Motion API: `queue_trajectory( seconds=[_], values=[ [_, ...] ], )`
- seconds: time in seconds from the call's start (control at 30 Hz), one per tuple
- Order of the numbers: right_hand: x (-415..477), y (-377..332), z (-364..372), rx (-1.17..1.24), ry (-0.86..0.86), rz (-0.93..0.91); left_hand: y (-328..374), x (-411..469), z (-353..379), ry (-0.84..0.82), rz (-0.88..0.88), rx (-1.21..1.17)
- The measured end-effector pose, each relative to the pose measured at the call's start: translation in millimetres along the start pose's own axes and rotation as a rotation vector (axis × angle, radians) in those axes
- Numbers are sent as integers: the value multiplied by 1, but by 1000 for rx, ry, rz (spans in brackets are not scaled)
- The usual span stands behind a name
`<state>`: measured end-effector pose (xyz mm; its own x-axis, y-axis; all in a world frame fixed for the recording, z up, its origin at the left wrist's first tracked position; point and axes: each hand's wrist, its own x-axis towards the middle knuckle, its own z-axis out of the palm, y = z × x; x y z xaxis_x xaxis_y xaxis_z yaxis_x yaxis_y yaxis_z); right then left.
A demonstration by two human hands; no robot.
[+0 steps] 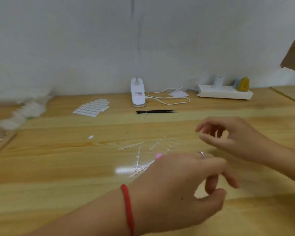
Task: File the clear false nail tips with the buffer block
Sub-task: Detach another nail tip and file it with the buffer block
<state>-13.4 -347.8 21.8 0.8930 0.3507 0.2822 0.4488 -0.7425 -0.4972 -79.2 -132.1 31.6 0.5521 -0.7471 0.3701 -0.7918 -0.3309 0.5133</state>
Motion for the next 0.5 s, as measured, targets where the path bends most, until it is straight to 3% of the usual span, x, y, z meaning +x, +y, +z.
queue_trajectory(
  seconds=[0.13, 0.37, 0.5],
  values=[
    [-15, -45, 42, -79, -194, -138, -26, -64, -28, 85, -223, -2],
    [-15, -50, 82, -172, 15, -197, -52, -129, -39, -43, -379, 231],
    [-17, -21, 94, -146, 10, -145, -69, -144, -71, -32, -522, 346]
  ],
)
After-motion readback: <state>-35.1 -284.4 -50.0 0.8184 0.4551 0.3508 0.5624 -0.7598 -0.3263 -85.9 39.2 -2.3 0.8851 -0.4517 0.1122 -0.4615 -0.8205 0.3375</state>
